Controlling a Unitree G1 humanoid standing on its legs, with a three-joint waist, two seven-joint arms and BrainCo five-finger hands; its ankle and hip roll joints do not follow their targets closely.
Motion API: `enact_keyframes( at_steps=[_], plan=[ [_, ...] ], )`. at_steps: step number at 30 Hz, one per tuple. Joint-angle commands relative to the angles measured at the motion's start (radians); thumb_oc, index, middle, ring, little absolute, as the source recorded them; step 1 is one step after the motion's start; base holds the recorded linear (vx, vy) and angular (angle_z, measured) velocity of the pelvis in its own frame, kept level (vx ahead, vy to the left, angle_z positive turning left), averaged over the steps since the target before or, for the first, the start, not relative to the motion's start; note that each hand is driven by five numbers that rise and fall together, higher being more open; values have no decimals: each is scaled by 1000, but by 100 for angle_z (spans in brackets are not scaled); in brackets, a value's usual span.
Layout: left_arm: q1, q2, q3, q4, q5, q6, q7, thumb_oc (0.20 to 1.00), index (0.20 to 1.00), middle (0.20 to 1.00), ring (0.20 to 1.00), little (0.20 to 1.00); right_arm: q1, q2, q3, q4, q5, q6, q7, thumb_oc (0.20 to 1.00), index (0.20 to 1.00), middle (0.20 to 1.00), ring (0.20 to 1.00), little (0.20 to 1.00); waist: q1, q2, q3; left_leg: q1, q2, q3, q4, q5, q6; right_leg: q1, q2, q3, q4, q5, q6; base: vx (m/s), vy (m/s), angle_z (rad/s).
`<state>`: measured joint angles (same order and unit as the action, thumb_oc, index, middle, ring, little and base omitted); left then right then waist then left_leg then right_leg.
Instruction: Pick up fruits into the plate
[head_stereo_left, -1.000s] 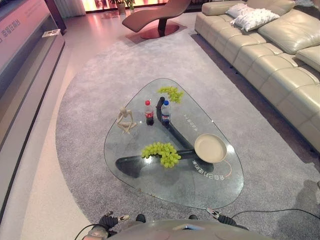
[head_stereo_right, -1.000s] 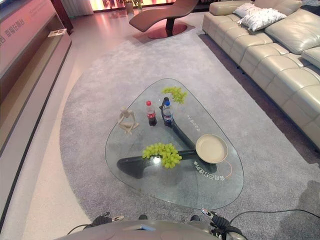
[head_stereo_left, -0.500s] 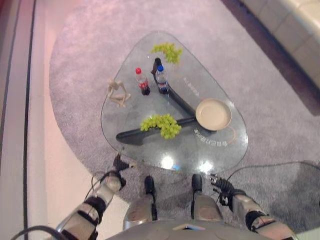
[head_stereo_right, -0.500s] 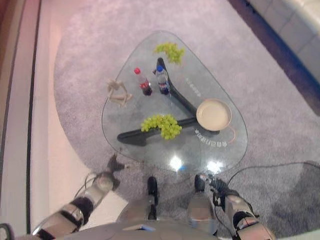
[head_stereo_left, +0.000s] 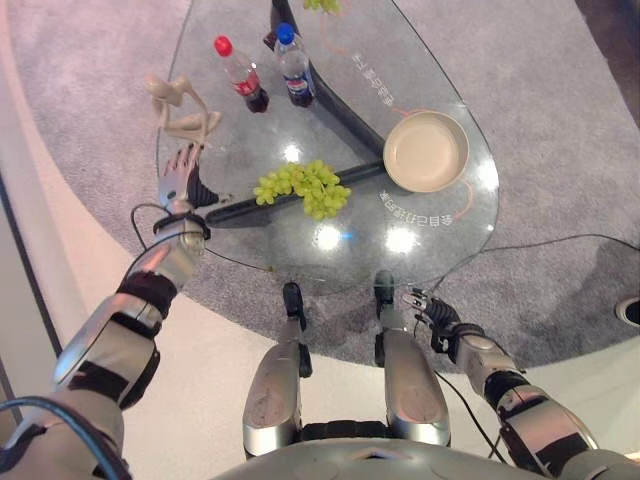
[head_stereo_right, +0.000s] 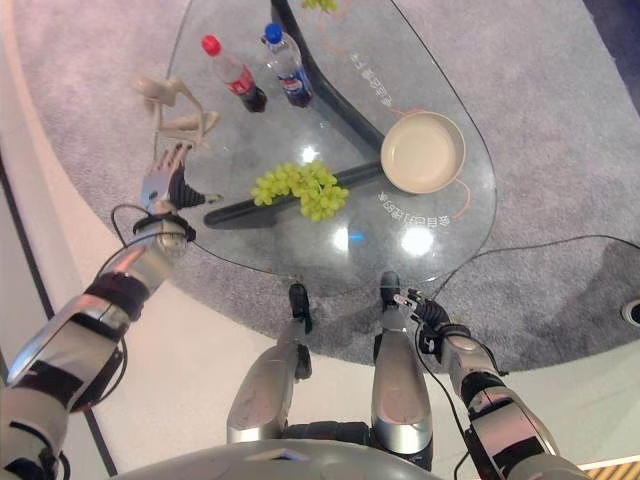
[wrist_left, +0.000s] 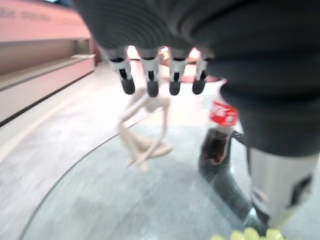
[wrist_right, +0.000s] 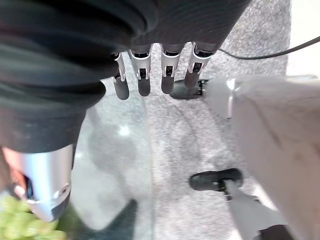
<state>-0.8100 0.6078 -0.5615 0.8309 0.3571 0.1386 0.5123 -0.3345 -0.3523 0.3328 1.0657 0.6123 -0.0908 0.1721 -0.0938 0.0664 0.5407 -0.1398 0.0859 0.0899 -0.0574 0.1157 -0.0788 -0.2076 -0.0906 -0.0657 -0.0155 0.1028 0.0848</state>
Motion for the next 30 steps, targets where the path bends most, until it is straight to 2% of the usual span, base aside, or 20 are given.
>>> enact_keyframes(
  at_steps=[1, 8, 14, 24, 30],
  plan=[
    [-100, 51, -18, 70, 54, 53, 13, 1000, 1000, 1000, 1000, 1000, 8, 23, 35, -42, 65, -18, -2, 1000, 1000, 1000, 1000, 1000, -16, -39, -21, -127, -79, -5, 165, -126, 61, -166, 59, 21, 223, -111, -45, -25, -47, -7],
    [-209, 19, -59, 149, 19, 68, -22, 1000, 1000, 1000, 1000, 1000, -11, 38, 50, -111, 123, -15, -29, 1000, 1000, 1000, 1000, 1000, -41, -59, -21, -244, -81, 2, 214, -121, 60, -292, 75, 36, 285, -113, -46, -24, -48, -9],
    [-288, -12, -107, 192, 43, 90, -48, 1000, 1000, 1000, 1000, 1000, -22, 45, 48, -149, 182, -25, -42, 1000, 1000, 1000, 1000, 1000, -64, -73, -21, -334, -86, 16, 261, -124, 60, -383, 88, 51, 315, -105, -47, -43, -44, -7],
    [-331, -45, -167, 267, 75, 123, -76, 1000, 1000, 1000, 1000, 1000, -25, 46, 48, -158, 221, -49, -24, 1000, 1000, 1000, 1000, 1000, -87, -88, -21, -400, -82, 29, 293, -128, 54, -444, 103, 64, 332, -104, -47, -28, -26, -3],
    [-363, -53, -184, 321, 117, 195, -35, 1000, 1000, 1000, 1000, 1000, -26, 52, 58, -190, 267, -59, -12, 1000, 1000, 1000, 1000, 1000, -101, -98, -21, -437, -74, 39, 296, -119, 47, -482, 115, 71, 333, -96, -47, -5, -3, -1]
  ],
)
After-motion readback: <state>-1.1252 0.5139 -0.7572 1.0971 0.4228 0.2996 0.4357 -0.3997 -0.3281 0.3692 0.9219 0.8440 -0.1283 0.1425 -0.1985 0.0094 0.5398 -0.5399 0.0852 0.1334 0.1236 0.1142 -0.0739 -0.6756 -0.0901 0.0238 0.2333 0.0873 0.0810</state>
